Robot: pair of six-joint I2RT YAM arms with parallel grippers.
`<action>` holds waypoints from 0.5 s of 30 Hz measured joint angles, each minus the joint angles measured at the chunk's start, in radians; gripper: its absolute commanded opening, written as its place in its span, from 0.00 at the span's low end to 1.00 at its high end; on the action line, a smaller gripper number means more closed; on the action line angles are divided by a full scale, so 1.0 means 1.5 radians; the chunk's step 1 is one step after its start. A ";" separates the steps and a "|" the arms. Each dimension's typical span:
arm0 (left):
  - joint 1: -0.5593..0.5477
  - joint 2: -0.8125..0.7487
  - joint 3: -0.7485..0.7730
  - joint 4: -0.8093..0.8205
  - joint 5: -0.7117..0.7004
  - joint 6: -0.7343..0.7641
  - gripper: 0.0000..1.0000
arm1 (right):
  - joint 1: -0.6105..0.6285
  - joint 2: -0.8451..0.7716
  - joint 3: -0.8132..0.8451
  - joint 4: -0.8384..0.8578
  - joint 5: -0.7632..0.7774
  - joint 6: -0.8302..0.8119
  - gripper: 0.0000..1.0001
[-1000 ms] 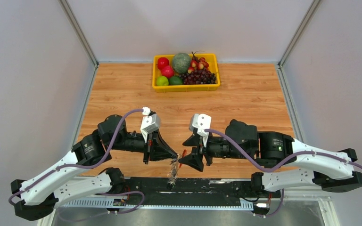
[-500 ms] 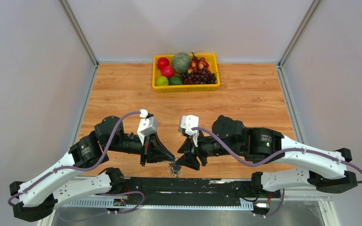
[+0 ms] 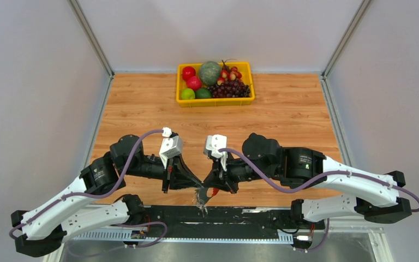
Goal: Put the keys on the keyring
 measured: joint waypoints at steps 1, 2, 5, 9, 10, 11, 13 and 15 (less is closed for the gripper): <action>0.000 0.000 0.000 0.000 0.001 0.000 0.00 | 0.000 0.000 0.000 -0.001 -0.001 0.000 0.00; 0.000 0.000 0.000 -0.001 0.001 0.001 0.00 | 0.000 0.000 0.000 0.000 -0.004 0.000 0.00; 0.000 -0.001 0.000 -0.001 0.001 0.001 0.00 | 0.000 0.000 0.000 0.000 -0.006 0.000 0.00; 0.000 -0.004 0.000 0.001 -0.002 0.000 0.17 | -0.001 -0.004 -0.003 0.003 -0.005 -0.001 0.00; 0.000 -0.005 0.000 0.004 -0.003 0.000 0.21 | -0.001 -0.007 -0.006 0.008 -0.004 -0.001 0.00; 0.000 -0.007 0.000 0.007 -0.005 0.001 0.28 | -0.001 -0.011 -0.009 0.013 -0.003 -0.001 0.00; 0.000 -0.020 -0.004 0.021 -0.017 -0.004 0.38 | -0.001 -0.027 -0.023 0.023 -0.002 -0.001 0.00; 0.001 -0.037 -0.009 0.034 -0.024 -0.003 0.45 | -0.001 -0.046 -0.036 0.028 0.003 -0.001 0.00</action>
